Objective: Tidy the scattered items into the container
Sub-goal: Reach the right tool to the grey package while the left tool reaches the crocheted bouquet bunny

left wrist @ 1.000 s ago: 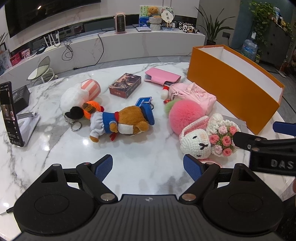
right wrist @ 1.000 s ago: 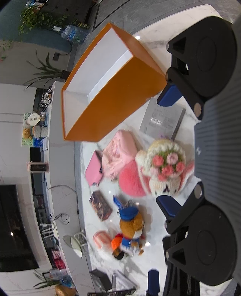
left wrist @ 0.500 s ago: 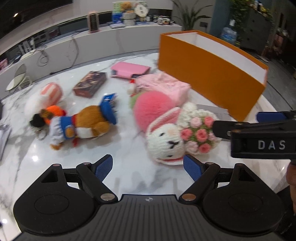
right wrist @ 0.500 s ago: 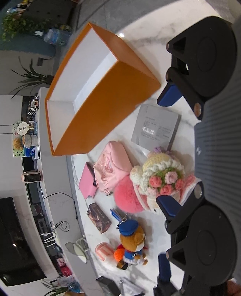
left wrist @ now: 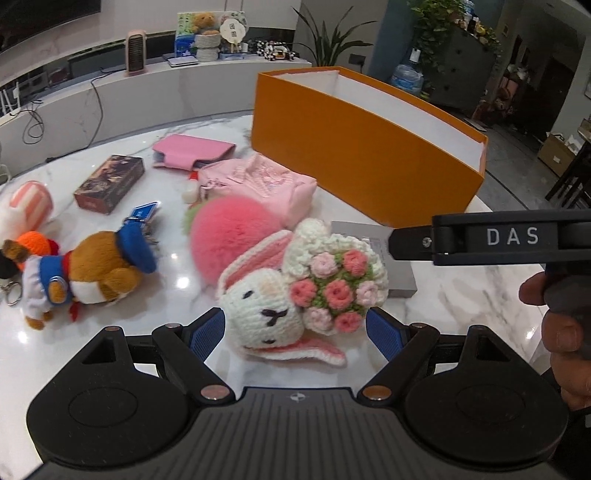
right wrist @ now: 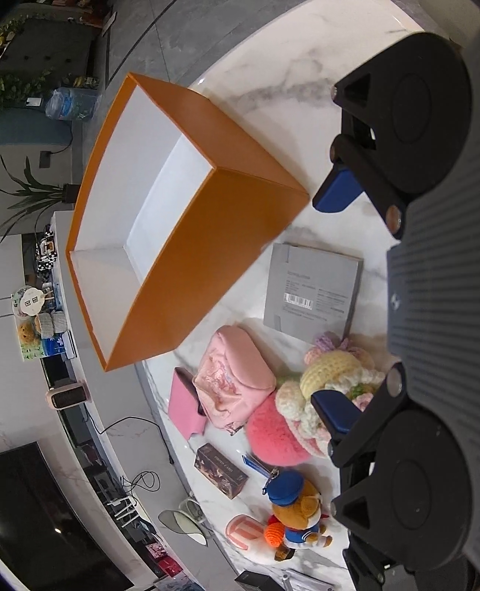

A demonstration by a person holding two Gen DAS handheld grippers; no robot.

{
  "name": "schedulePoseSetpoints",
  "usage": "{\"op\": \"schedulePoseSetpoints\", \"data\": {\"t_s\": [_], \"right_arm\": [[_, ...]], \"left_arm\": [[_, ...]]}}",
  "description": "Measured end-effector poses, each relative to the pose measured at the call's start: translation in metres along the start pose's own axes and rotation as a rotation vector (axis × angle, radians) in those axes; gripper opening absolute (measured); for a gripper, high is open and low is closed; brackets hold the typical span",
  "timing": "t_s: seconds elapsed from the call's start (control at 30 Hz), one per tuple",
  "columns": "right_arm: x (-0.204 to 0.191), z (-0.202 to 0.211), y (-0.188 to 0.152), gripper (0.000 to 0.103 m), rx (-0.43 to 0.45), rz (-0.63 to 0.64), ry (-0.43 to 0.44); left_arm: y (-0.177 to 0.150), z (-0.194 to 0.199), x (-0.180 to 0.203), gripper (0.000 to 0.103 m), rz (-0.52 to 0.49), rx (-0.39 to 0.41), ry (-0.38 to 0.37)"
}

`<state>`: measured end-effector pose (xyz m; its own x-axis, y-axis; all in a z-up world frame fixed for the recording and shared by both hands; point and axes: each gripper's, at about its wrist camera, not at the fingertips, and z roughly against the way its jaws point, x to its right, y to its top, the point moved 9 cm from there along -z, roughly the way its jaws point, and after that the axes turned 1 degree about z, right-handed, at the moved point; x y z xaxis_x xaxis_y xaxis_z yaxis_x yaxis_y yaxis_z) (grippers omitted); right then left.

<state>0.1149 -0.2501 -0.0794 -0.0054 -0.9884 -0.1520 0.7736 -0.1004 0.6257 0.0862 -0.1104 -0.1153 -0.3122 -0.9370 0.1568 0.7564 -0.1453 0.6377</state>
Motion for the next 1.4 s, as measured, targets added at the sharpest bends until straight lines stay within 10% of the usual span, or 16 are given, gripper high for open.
{"op": "schedulePoseSetpoints", "data": {"t_s": [0.33, 0.77, 0.97, 1.4], "right_arm": [[0.013, -0.010, 0.002, 0.103, -0.005, -0.033, -0.010], [0.025, -0.014, 0.002, 0.103, -0.026, -0.050, 0.006], [0.024, -0.017, 0.003, 0.103, -0.029, -0.047, 0.005], [0.013, -0.040, -0.002, 0.103, -0.063, -0.003, -0.036]], "left_arm": [[0.013, -0.009, 0.030, 0.099, -0.122, 0.096, -0.055], [0.015, -0.042, 0.036, 0.097, -0.284, 0.057, 0.074], [0.018, -0.043, 0.018, 0.077, -0.185, 0.027, 0.075], [0.016, -0.003, -0.035, 0.073, -0.008, 0.027, 0.054]]}}
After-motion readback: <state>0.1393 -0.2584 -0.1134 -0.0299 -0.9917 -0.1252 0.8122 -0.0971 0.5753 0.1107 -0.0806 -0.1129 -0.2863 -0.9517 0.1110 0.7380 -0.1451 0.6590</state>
